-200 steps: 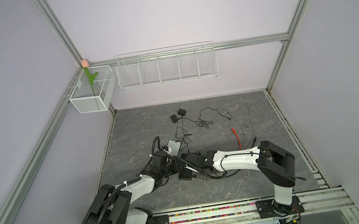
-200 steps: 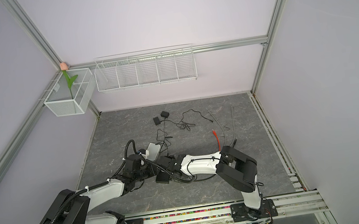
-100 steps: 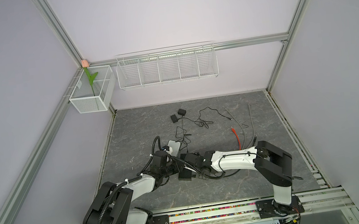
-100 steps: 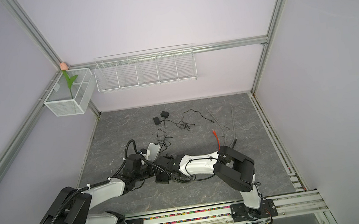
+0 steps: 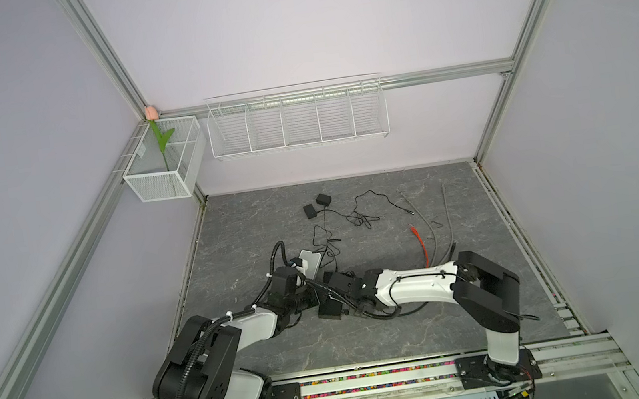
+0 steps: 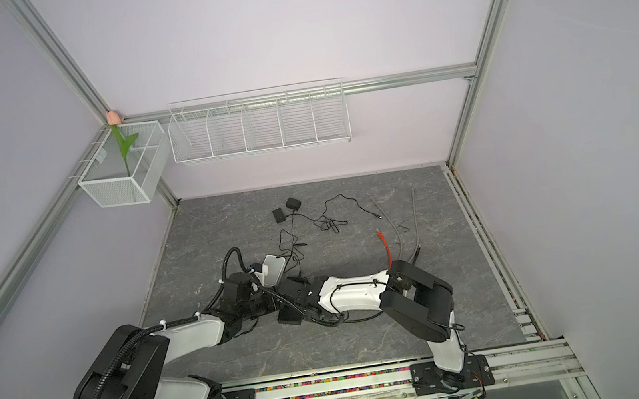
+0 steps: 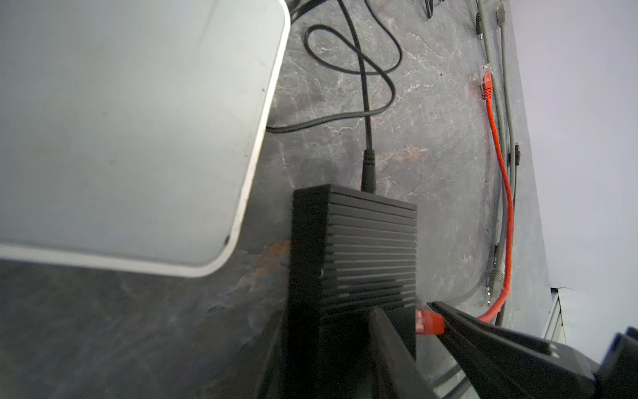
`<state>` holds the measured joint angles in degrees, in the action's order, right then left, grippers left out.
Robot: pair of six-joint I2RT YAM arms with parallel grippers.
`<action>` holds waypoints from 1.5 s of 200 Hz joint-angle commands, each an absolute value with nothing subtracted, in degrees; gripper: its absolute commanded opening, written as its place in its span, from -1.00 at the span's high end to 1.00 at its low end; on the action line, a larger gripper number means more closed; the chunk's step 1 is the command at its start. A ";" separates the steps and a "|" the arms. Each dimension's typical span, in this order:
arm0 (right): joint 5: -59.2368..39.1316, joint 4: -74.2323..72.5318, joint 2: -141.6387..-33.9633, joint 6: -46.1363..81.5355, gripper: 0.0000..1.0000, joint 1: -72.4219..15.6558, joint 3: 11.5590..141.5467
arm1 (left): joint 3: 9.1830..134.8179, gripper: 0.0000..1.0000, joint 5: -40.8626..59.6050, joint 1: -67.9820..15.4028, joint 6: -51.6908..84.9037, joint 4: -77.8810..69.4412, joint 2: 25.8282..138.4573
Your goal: Insert the plug into the switch port
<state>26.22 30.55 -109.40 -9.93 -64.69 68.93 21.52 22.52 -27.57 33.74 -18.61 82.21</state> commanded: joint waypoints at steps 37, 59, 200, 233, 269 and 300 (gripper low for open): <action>27.65 16.40 -105.94 -13.23 0.87 -66.74 65.63 | 23.29 0.28 28.81 -28.31 32.39 -20.12 85.25; 27.98 13.94 -104.54 -13.70 0.87 -66.71 64.41 | 23.55 0.29 29.61 -28.30 32.01 -19.84 85.57; 29.97 5.56 -106.77 -15.99 0.87 -66.76 62.10 | 23.46 0.31 33.09 -28.54 30.23 -18.02 85.06; 31.16 4.52 -108.02 -16.32 0.87 -66.67 61.15 | 23.46 0.32 32.92 -28.48 30.15 -17.67 84.99; 31.47 4.48 -105.20 -14.82 0.87 -66.22 58.91 | 23.72 0.31 30.21 -28.40 29.97 -14.70 82.13; 29.93 7.51 -101.51 -13.12 0.87 -65.39 58.01 | 25.50 0.21 26.40 -27.59 29.25 -8.57 78.01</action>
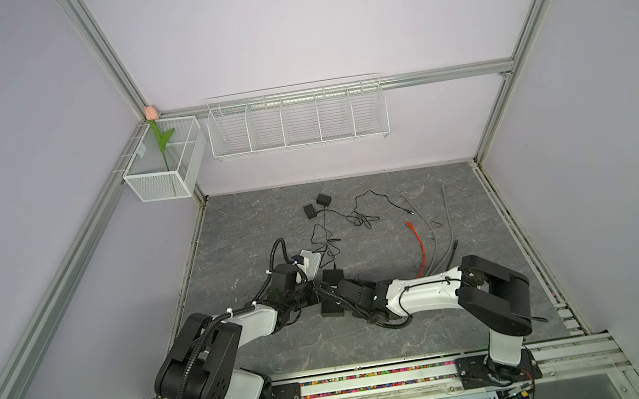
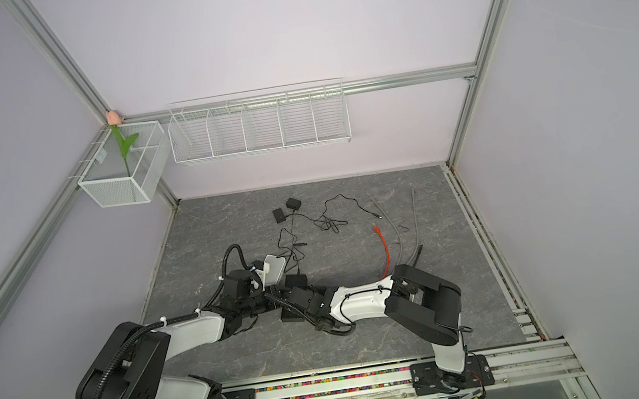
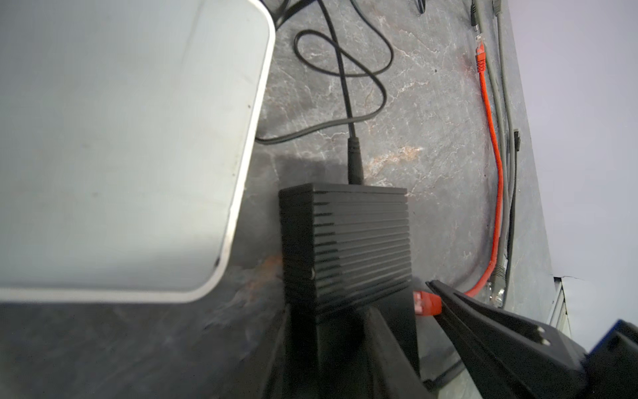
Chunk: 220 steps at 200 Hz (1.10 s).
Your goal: Insert the plug into the switch port
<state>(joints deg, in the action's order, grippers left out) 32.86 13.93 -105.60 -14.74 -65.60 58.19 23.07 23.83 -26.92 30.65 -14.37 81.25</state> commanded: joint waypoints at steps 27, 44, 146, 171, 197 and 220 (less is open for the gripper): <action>30.14 10.53 -99.73 -11.75 0.87 -65.18 57.83 | 25.56 0.13 25.54 -25.04 30.04 -6.64 74.56; 31.73 12.61 -99.30 -10.96 0.87 -65.00 57.99 | 25.90 0.10 24.28 -24.28 30.15 -4.59 72.08; 28.57 7.58 -86.36 -8.81 0.87 -64.35 50.74 | 24.67 0.07 28.67 -26.23 37.07 -6.30 59.82; 24.19 5.38 -81.87 -8.70 0.87 -64.34 48.10 | 24.31 0.06 28.14 -29.61 39.88 -9.89 59.23; 20.52 6.11 -79.86 -8.37 0.87 -64.34 48.26 | 23.89 0.07 30.92 -31.03 42.59 -16.09 60.32; 18.46 6.74 -78.88 -7.93 0.87 -64.32 48.26 | 22.62 0.06 33.32 -31.55 45.06 -22.10 60.89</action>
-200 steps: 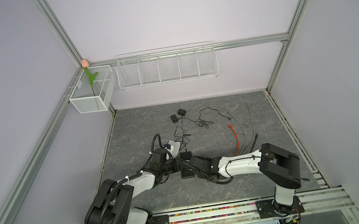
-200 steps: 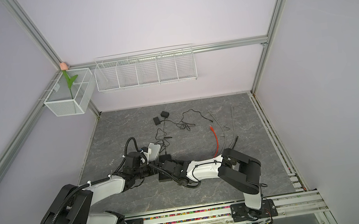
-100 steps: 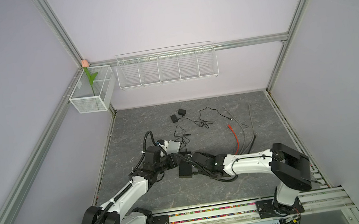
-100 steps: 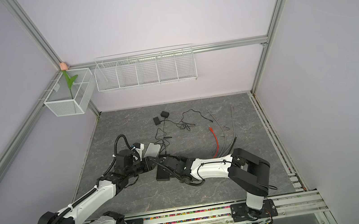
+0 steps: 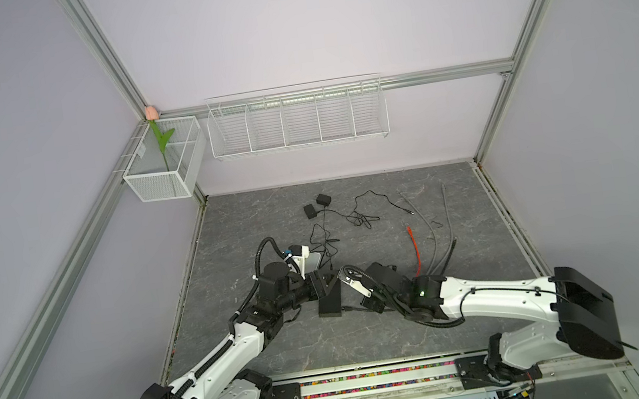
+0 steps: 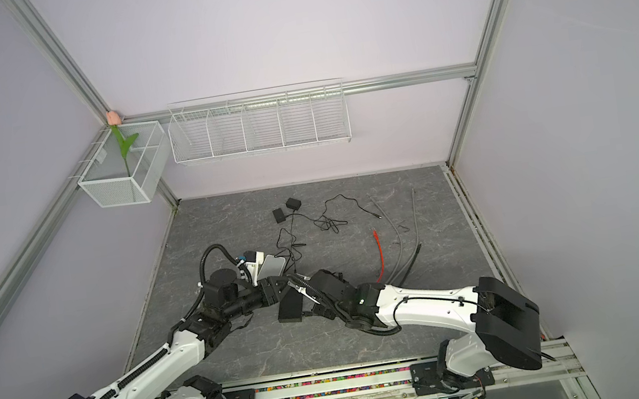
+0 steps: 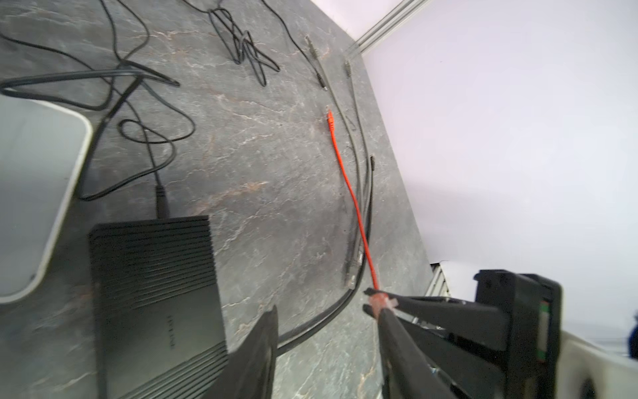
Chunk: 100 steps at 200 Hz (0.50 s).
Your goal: Insert the plug into the switch port
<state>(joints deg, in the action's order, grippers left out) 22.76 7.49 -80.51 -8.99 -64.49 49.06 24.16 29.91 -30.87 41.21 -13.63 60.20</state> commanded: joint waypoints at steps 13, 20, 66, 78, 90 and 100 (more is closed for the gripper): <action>17.51 6.93 -78.47 -7.83 0.87 -64.31 48.25 | 22.59 0.06 33.49 -31.94 45.29 -22.58 61.16; 17.19 6.94 -78.36 -7.72 0.87 -64.33 48.26 | 22.59 0.07 33.47 -32.16 45.33 -22.75 61.32; 18.02 7.03 -78.66 -7.82 0.87 -64.23 49.16 | 22.41 0.15 33.77 -32.98 45.79 -22.91 61.50; 18.24 7.14 -78.84 -7.91 0.87 -64.20 49.34 | 22.39 0.19 33.58 -33.05 45.78 -22.68 61.37; 18.55 7.12 -78.97 -7.89 0.87 -64.23 49.49 | 22.34 0.25 33.40 -33.16 45.79 -22.42 61.43; 19.05 7.03 -78.95 -7.91 0.87 -64.22 49.57 | 22.34 0.28 33.29 -33.32 45.92 -22.41 61.60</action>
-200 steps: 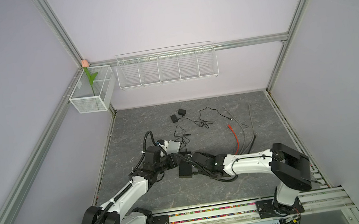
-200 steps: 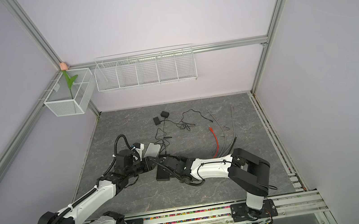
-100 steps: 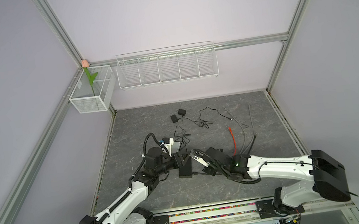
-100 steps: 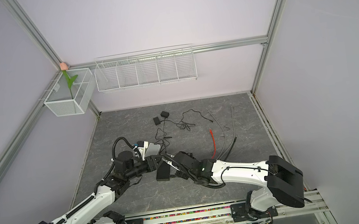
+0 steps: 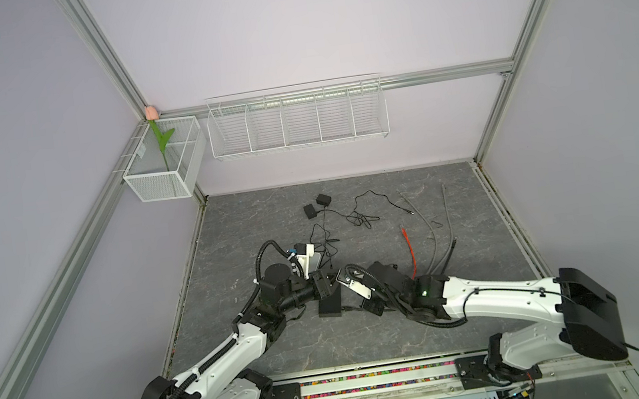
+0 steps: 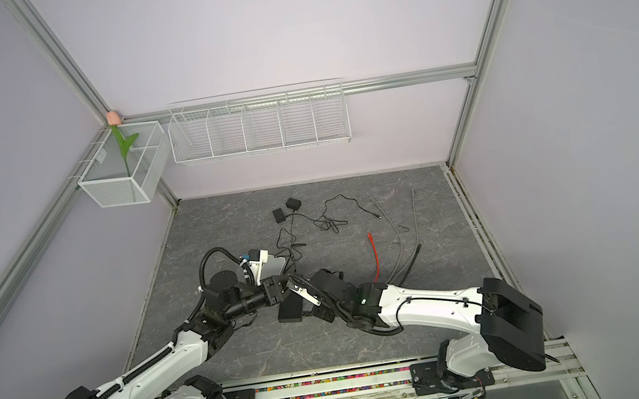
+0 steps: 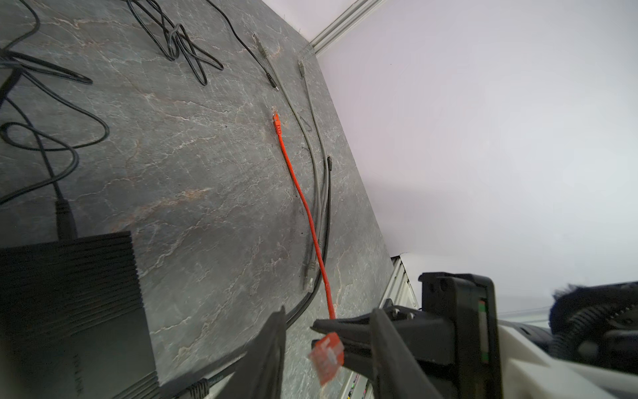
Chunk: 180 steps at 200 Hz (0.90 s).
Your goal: Insert the plug into the switch port
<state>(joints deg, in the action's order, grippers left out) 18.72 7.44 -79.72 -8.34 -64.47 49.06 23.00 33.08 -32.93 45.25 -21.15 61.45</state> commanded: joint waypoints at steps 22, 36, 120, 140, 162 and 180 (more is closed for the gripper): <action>19.77 6.79 -79.13 -7.82 0.87 -64.17 49.65 | 22.34 0.33 32.45 -33.66 45.84 -21.97 62.07; 19.86 6.60 -79.40 -7.74 0.87 -64.17 49.59 | 22.33 0.38 32.01 -33.84 45.97 -22.13 62.60; 20.16 6.72 -81.82 -7.21 0.84 -64.53 50.01 | 22.21 0.83 31.52 -34.48 46.27 -23.26 63.55; 20.56 7.20 -82.33 -7.21 0.79 -64.62 50.00 | 22.03 0.95 31.38 -34.45 46.15 -23.38 63.37; 20.65 7.29 -81.93 -7.30 0.73 -64.72 50.01 | 22.00 1.00 31.36 -34.45 45.89 -23.38 63.18; 19.83 8.07 -81.29 -7.47 0.59 -64.65 51.76 | 22.10 1.00 31.38 -34.50 45.54 -23.13 63.11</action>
<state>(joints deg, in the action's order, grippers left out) 19.70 7.22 -81.67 -7.53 -64.60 49.41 22.57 31.90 -34.30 46.26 -22.06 63.44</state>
